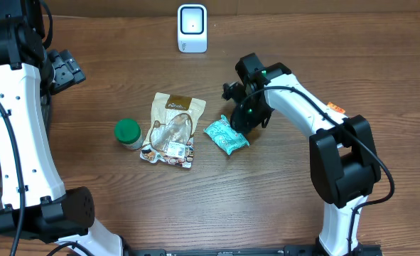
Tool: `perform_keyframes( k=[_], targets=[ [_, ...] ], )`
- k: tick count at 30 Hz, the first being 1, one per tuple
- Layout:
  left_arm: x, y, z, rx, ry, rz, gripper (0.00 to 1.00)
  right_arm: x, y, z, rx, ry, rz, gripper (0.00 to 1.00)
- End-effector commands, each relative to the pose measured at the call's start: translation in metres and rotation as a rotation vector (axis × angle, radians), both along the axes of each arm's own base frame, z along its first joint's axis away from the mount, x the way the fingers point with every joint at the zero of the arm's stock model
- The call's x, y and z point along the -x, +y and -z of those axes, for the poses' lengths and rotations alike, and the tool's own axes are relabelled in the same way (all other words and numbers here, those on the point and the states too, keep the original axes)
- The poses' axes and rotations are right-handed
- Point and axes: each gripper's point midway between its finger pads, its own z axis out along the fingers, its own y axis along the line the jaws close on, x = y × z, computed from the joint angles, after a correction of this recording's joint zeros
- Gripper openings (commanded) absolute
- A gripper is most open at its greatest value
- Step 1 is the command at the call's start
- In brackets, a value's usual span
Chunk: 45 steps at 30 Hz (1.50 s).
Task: Scan the item barcode
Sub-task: 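Move the right gripper to the mint-green packet and grasp it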
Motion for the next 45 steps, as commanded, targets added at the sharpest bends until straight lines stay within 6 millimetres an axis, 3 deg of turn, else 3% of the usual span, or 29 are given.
perform_keyframes(
  k=[1, 3, 4, 7, 9, 11, 16, 20, 25, 28, 32, 37, 40, 45],
  targets=[
    [0.001, 0.001, -0.002, -0.016, 0.003, 0.011, 1.0, -0.034, -0.008, -0.039, 0.0, -0.099, 0.305, 0.79],
    [0.001, 0.001, -0.002, -0.016, 0.003, 0.011, 1.0, -0.029, 0.004, -0.047, -0.074, -0.038, 0.404, 0.77],
    [0.001, 0.001, -0.002, -0.016, 0.003, 0.011, 1.0, -0.023, 0.016, -0.051, -0.136, 0.018, 0.431, 0.68],
    [0.001, 0.001, -0.002, -0.016, 0.003, 0.011, 1.0, -0.004, 0.046, -0.061, -0.302, 0.162, 0.413, 0.18],
    [0.001, 0.001, -0.002, -0.016, 0.003, 0.011, 1.0, 0.003, 0.057, -0.063, -0.345, 0.212, 0.436, 0.04],
    [0.001, 0.001, -0.002, -0.016, 0.003, 0.011, 1.0, 0.003, 0.059, -0.058, -0.319, 0.226, 0.534, 0.04],
    [0.001, 0.001, -0.002, -0.017, 0.003, 0.011, 1.0, 0.0, 0.039, -0.029, -0.107, 0.153, 0.961, 0.04],
    [0.001, 0.001, -0.002, -0.016, 0.003, 0.011, 1.0, 0.003, 0.036, -0.016, -0.032, 0.066, 1.067, 0.04],
    [0.001, 0.001, -0.002, -0.017, 0.003, 0.011, 1.0, 0.006, 0.054, 0.004, -0.066, 0.047, 1.059, 0.04],
    [0.001, 0.001, -0.002, -0.016, 0.003, 0.011, 1.0, 0.011, 0.053, 0.021, -0.043, 0.067, 1.081, 0.04],
    [0.001, 0.001, -0.002, -0.016, 0.003, 0.011, 1.0, 0.012, 0.052, 0.026, -0.045, 0.106, 1.083, 0.04],
    [0.001, 0.001, -0.002, -0.016, 0.003, 0.011, 1.0, 0.03, 0.066, 0.048, -0.032, 0.214, 0.995, 0.04],
    [0.001, 0.001, -0.002, -0.016, 0.003, 0.011, 1.0, 0.04, 0.081, 0.061, -0.076, 0.312, 0.904, 0.12],
    [0.001, 0.001, -0.002, -0.016, 0.003, 0.012, 1.0, 0.039, 0.098, 0.05, -0.209, 0.375, 0.695, 0.34]
  ],
)
